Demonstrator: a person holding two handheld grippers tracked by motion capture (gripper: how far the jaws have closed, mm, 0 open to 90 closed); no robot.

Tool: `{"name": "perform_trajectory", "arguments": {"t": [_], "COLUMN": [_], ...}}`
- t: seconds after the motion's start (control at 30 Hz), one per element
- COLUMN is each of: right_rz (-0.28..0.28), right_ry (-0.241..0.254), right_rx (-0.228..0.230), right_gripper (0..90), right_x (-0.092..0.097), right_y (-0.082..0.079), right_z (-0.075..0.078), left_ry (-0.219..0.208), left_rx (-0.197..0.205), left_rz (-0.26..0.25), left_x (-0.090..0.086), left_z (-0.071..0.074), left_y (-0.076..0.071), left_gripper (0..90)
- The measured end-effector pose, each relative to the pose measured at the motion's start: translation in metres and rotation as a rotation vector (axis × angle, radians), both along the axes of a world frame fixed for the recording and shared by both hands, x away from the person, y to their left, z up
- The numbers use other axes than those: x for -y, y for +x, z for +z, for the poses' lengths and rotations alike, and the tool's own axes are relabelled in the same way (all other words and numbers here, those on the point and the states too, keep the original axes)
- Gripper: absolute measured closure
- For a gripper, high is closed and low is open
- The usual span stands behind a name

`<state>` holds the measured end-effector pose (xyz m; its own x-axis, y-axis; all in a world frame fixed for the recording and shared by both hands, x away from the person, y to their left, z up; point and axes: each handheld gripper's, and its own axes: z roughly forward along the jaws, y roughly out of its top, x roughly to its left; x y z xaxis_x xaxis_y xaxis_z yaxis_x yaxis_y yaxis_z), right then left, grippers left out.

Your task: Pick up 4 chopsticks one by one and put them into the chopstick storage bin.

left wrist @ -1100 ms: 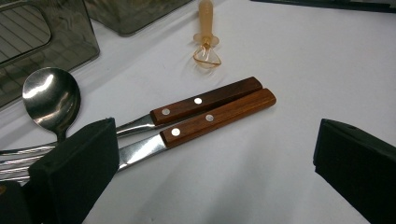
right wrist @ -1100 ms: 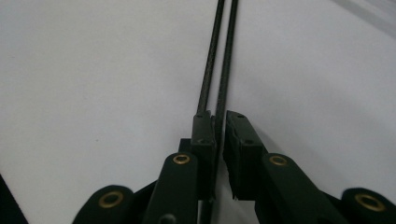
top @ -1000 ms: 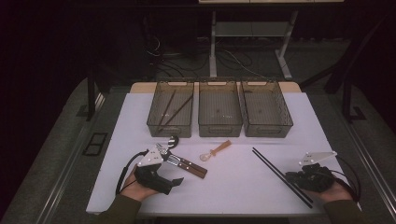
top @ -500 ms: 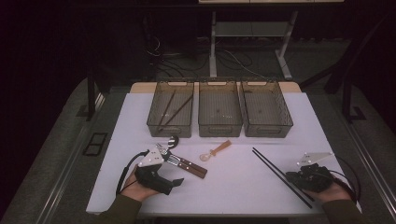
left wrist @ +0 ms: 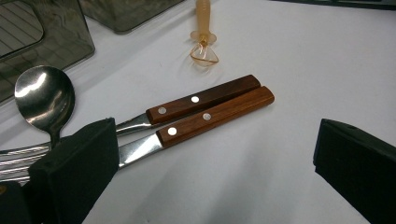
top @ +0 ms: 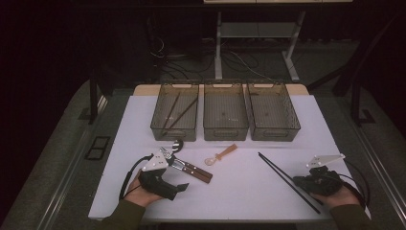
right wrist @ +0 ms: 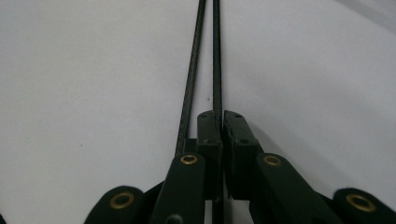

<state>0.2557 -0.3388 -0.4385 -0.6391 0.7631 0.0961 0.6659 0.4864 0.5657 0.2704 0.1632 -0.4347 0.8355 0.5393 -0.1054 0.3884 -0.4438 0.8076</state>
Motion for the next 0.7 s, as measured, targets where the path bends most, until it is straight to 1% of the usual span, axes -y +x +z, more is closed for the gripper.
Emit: {"name": "perform_trajectory", "arguments": {"t": [0.23,0.4,0.53,0.63,0.7], "right_rz": [-0.001,-0.017,-0.024,-0.017,-0.016], "right_ry": [-0.001,0.011,0.022,0.03,0.034], "right_rx": [0.004,0.006,0.019,0.034,0.035], "right_gripper": [86.0,86.0,86.0,86.0,86.1], "right_x": [0.0007,0.0035,0.0054,0.006,0.0062], "right_y": [0.0003,0.0005,-0.0003,-0.0007,-0.0012], "right_z": [0.0009,0.0031,0.0059,0.0072,0.0087], "left_ry": [0.004,0.001,-0.004,-0.004,-0.003], "left_rx": [0.003,0.002,0.001,0.001,0.002], "left_rz": [-0.008,-0.009,-0.007,-0.008,-0.009], "left_x": [-0.0003,-0.0002,0.0001,0.0,-0.0001], "left_z": [0.0,0.0001,0.0,0.0001,0.0002], "left_y": [0.0004,0.0001,0.0,-0.0002,-0.0001], "left_gripper": [0.0,0.0,0.0,0.0,0.0]}}
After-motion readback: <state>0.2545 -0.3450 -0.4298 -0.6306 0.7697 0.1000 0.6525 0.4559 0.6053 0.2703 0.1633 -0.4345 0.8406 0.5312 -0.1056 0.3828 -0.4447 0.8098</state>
